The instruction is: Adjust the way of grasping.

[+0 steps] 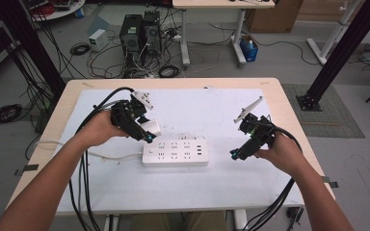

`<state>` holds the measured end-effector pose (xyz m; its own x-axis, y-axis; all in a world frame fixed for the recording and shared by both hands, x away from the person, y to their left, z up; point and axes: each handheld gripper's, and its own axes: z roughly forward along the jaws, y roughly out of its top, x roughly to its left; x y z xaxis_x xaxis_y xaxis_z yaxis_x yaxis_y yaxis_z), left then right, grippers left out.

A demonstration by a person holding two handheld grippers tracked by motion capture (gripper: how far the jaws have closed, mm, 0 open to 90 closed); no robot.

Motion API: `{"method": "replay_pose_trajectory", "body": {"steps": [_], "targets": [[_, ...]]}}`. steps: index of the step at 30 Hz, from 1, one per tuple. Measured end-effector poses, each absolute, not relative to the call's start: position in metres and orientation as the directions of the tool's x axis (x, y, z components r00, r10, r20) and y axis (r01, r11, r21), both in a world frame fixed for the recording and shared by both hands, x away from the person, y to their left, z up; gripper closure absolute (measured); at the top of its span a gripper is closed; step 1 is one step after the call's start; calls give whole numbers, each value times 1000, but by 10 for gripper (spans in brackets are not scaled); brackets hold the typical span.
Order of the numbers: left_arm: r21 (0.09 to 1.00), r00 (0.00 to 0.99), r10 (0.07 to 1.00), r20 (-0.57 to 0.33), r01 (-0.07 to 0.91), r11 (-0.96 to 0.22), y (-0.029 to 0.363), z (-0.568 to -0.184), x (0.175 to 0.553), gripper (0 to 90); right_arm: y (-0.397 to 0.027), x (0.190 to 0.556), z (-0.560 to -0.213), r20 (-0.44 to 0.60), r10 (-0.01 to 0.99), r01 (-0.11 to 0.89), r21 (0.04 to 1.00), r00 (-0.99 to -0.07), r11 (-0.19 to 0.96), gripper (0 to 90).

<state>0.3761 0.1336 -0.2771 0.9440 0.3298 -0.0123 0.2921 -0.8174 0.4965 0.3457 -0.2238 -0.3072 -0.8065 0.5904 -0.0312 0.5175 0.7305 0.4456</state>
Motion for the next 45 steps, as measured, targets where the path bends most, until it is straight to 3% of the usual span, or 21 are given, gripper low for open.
{"method": "replay_pose_trajectory", "body": {"steps": [16,26,32,42,45], "targets": [[530,968,252,-1,215,-821,108,-288,374,425,-235,341,-325,211,665,645,562,-716,517,15],[544,974,229,-3,194,-816,92,-287,371,425,-225,342,-321,289,677,679,600,-677,424,16],[549,983,182,13,145,-823,80,-286,366,425,-222,344,-319,404,657,728,597,-636,338,16],[542,988,154,18,120,-832,67,-288,362,425,-219,347,-320,510,640,786,562,-575,257,16],[534,990,141,29,104,-839,65,-288,361,425,-224,348,-324,608,605,833,521,-515,186,16]]}}
